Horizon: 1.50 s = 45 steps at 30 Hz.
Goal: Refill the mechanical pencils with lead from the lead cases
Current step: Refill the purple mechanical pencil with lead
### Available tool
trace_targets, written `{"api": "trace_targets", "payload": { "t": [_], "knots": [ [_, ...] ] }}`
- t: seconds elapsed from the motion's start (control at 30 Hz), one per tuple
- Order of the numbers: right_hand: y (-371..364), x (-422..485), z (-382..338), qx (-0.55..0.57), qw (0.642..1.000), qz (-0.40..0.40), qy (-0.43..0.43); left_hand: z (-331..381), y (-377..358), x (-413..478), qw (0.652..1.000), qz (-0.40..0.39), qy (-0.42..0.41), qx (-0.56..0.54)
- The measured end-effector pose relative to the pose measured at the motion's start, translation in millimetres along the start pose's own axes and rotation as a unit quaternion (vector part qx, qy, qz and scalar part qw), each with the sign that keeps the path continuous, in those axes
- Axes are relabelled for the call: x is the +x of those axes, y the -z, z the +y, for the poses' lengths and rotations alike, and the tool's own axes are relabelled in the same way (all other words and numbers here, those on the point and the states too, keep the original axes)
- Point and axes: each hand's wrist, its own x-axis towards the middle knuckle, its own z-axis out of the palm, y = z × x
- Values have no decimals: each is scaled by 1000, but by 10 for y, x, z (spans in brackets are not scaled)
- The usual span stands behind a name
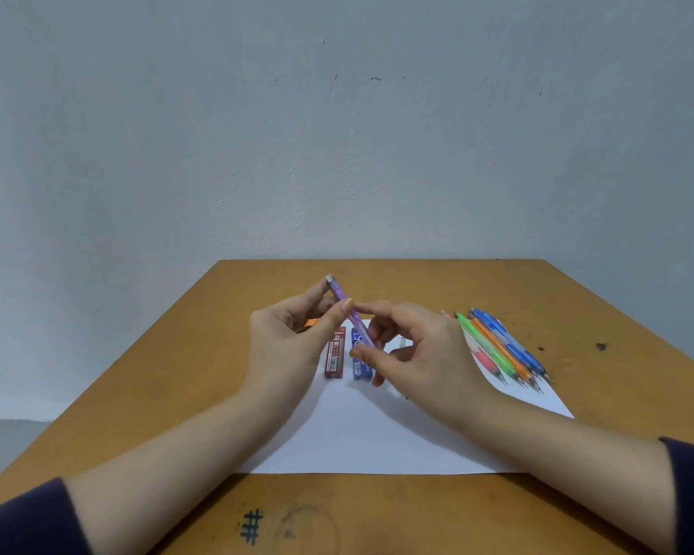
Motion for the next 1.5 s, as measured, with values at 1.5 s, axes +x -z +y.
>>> {"api": "trace_targets", "payload": {
  "t": [1.5],
  "knots": [
    [453,222,230,-269,910,-179,-261,-99,93,56,933,-186,-62,302]
  ]
}}
